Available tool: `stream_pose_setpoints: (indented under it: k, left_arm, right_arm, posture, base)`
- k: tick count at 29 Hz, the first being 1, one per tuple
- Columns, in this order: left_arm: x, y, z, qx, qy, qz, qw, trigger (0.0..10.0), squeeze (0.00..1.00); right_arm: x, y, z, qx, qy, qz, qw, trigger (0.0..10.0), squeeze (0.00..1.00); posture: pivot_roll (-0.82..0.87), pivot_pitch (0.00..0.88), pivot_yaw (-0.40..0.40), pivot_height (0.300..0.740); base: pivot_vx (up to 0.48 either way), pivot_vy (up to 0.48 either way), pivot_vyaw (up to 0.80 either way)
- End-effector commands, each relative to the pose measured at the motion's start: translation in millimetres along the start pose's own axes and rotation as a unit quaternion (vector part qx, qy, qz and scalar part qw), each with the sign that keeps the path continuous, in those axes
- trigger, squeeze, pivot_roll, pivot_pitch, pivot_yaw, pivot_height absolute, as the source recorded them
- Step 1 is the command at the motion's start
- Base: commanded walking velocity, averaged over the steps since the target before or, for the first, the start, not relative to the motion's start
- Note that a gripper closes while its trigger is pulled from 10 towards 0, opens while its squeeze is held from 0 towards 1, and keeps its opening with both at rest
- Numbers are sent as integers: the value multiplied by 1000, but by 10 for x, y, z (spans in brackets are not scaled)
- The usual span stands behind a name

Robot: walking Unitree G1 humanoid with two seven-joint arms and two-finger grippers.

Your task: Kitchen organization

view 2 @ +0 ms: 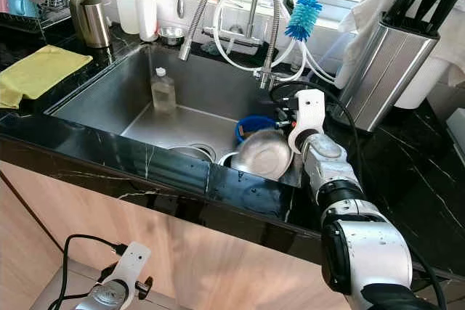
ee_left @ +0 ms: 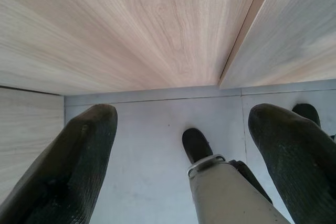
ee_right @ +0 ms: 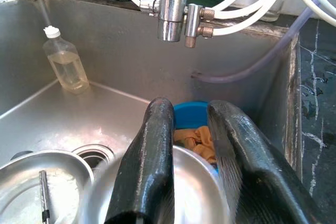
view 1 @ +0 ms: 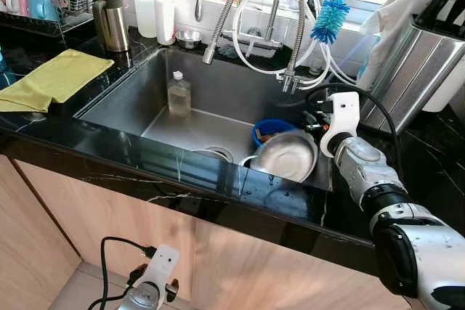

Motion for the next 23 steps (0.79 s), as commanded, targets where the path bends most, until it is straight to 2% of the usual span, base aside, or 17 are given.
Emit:
stream_pose_setpoints:
  k: [1, 4, 7, 11, 13, 15, 17, 19, 20, 21, 22, 23]
  left_arm:
    - [4, -38, -34, -7, -5, 6, 1000, 10000, 0]
    - [4, -32, -33, -6, -5, 5, 1000, 10000, 0]
    - [3, -6, -26, -1, -5, -3, 1000, 10000, 0]
    - [3, 6, -23, 2, -5, -6, 1000, 10000, 0]
    - [1, 18, -20, 1, -4, -8, 1000, 10000, 0]
    - [1, 18, -20, 1, -4, -8, 1000, 10000, 0]
    - [-2, 38, -18, -1, -4, -10, 1000, 10000, 0]
    - [-2, 38, -18, -1, -4, -10, 1000, 10000, 0]
    - [-5, 53, -19, -2, -4, -11, 1000, 10000, 0]
    - [-5, 53, -19, -2, -4, -11, 1000, 10000, 0]
    - [-8, 77, -20, -3, -4, -13, 1000, 10000, 0]
    - [-8, 77, -20, -3, -4, -13, 1000, 10000, 0]
  right_arm:
    - [7, 10, -29, 4, -6, -4, 1000, 10000, 0]
    - [6, 77, -64, 7, -18, -17, 1000, 10000, 0]
    - [30, 296, -171, 27, -59, -66, 996, 10000, 0]
    - [62, 381, -211, 40, -78, -89, 992, 10000, 0]
    - [161, 519, -268, 54, -113, -130, 984, 10000, 0]
    - [161, 519, -268, 54, -113, -130, 984, 10000, 0]
    - [331, 653, -320, 52, -151, -171, 972, 10000, 0]
    - [331, 653, -320, 52, -151, -171, 972, 10000, 0]
    - [439, 711, -342, 52, -171, -190, 965, 10000, 0]
    - [439, 711, -342, 52, -171, -190, 965, 10000, 0]
    - [573, 749, -350, 67, -193, -202, 958, 10000, 0]
    - [573, 749, -350, 67, -193, -202, 958, 10000, 0]
  posture:
    - [161, 9, -148, 740]
    - [159, 15, -146, 740]
    - [155, 18, -144, 740]
    - [152, 21, -142, 740]
    - [143, 23, -136, 740]
    - [143, 23, -136, 740]
    - [128, 16, -127, 740]
    - [128, 16, -127, 740]
    - [124, 12, -124, 740]
    - [124, 12, -124, 740]
    - [108, 2, -114, 740]
    - [108, 2, -114, 740]
  base:
    - [0, 0, 0]
    - [0, 0, 0]
    - [0, 0, 0]
    - [0, 0, 0]
    - [0, 0, 0]
    - [0, 0, 0]
    - [0, 0, 0]
    - [0, 0, 0]
    - [0, 0, 0]
    - [0, 0, 0]
    - [0, 0, 0]
    - [0, 0, 0]
Point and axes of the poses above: a point about 5 cm out from each wrist's last joint towards the gripper, its own x axis pointing back from the gripper into the wrist, its own y axis along the axis of the wrist's last joint, z = x × y, the point moved 6 cm from there along -x, pointing out of the wrist towards the gripper, and after that the axes turned 14 degrees about x, right-handed, at the moved point
